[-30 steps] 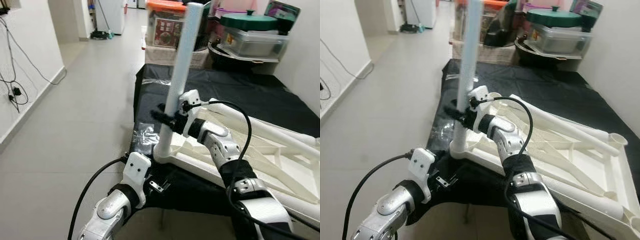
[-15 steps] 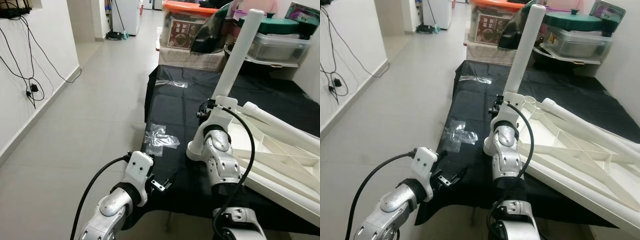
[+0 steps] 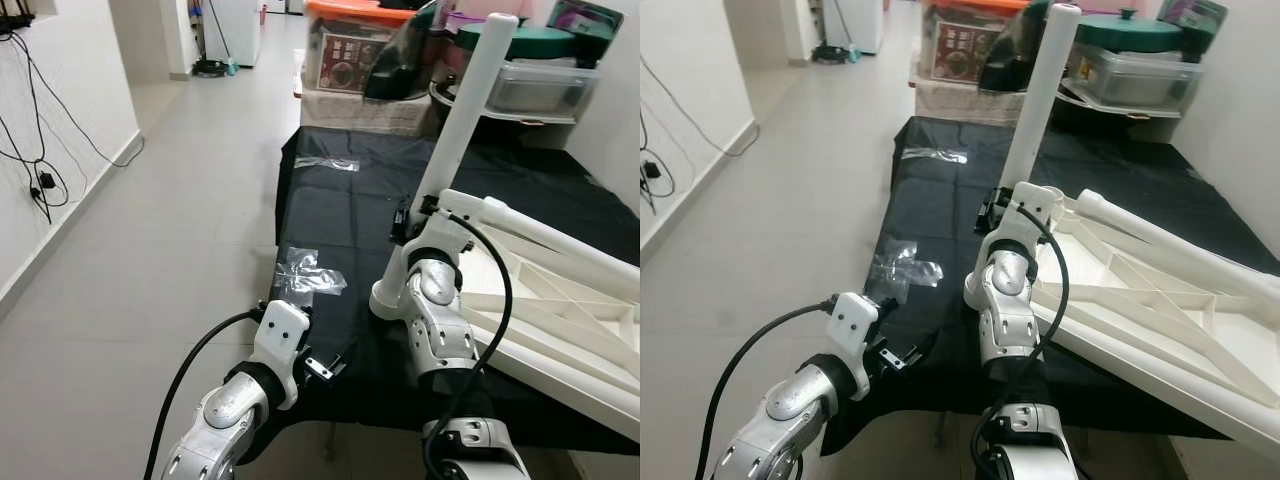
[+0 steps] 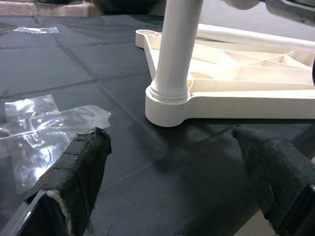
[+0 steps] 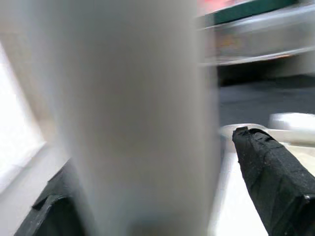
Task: Building children table
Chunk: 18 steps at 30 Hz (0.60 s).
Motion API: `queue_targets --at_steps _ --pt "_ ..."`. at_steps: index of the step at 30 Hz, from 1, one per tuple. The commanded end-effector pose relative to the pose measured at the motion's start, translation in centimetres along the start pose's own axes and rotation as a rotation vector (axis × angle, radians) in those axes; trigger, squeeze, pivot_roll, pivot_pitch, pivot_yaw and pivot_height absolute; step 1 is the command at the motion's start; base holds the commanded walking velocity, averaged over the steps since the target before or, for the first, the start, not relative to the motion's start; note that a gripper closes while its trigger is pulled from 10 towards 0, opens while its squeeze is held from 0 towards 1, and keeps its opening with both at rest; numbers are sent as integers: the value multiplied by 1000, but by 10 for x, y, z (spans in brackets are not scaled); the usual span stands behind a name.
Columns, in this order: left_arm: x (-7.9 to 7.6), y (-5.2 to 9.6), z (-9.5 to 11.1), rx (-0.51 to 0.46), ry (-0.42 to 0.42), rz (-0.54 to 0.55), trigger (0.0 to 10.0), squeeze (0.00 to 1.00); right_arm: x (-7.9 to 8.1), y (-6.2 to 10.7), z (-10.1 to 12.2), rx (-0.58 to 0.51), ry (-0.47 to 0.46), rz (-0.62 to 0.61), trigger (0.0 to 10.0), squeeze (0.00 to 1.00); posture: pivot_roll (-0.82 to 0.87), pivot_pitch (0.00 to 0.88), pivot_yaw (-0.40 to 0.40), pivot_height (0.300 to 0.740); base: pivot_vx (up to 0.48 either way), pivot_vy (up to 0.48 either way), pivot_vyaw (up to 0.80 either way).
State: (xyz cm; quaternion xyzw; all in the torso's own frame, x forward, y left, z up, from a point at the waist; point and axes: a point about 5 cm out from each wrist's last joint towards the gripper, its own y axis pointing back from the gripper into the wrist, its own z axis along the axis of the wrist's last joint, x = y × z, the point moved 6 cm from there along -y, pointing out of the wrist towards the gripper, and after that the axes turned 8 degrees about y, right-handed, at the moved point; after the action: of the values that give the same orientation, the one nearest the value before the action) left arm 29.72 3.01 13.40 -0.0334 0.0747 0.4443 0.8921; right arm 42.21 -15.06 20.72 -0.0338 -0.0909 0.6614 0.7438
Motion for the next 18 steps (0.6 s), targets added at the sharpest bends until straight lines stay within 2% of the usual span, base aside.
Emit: queue_targets --at_steps 1,2,3,4,5,6,8,9,10,11,12,13,14,15,16,17,18 --pt "0 -2 -3 7 2 -6 10000 0 -1 -1 -8 21 -65 118 10000 0 116 0 -106 740 0 0 0" --pt "-1 -2 -4 7 2 -7 10000 0 0 -3 -9 35 -74 233 10000 0 113 0 -106 740 0 0 0" --pt "-1 -2 -4 7 3 -8 10000 0 1 -4 -10 45 -73 297 10000 0 113 0 -106 740 0 0 0" --pt "-1 -2 -4 8 3 -10 10000 0 3 -4 -8 46 -49 388 10000 0 112 0 -105 740 0 0 0" --pt "-1 -2 -4 8 3 -10 10000 0 3 -4 -8 46 -49 388 10000 0 112 0 -105 740 0 0 0" --pt "-1 -2 -5 8 4 -10 10000 0 5 -4 -8 46 -32 448 10000 0 112 0 -105 740 0 0 0" --pt "-1 -2 -5 8 4 -10 10000 0 5 -4 -8 46 -32 448 10000 0 112 0 -105 740 0 0 0" --pt "-1 -2 -5 8 4 -12 10000 0 13 -2 -8 61 -16 560 10000 0 120 0 -109 740 0 0 0" --pt "-1 -2 -5 8 4 -12 10000 0 13 -2 -8 61 -16 560 10000 0 120 0 -109 740 0 0 0" --pt "-1 -2 -5 8 4 -12 10000 0 23 0 -8 96 -21 689 10000 0 126 0 -113 740 0 0 0" --pt "-1 -2 -5 8 4 -12 10000 0 23 0 -8 96 -21 689 10000 0 126 0 -113 740 0 0 0" --pt "-2 -1 -5 8 4 -12 10000 0 34 6 -8 125 -10 815 10000 0 136 0 -120 740 0 0 0" --pt "-2 -1 -5 8 4 -12 10000 0 34 6 -8 125 -10 815 10000 0 136 0 -120 740 0 0 0" --pt "-3 0 -5 6 4 -10 10000 0 49 19 -11 184 -1 1025 10000 0 143 0 -128 740 0 0 0" --pt "-3 0 -5 6 4 -10 10000 0 49 19 -11 184 -1 1025 10000 0 143 0 -128 740 0 0 0" --pt "-3 0 -5 6 4 -9 10000 0 55 25 -13 207 16 1109 10000 0 150 0 -133 740 0 0 0" --pt "-3 0 -5 6 4 -9 10000 0 55 25 -13 207 16 1109 10000 0 150 0 -133 740 0 0 0"
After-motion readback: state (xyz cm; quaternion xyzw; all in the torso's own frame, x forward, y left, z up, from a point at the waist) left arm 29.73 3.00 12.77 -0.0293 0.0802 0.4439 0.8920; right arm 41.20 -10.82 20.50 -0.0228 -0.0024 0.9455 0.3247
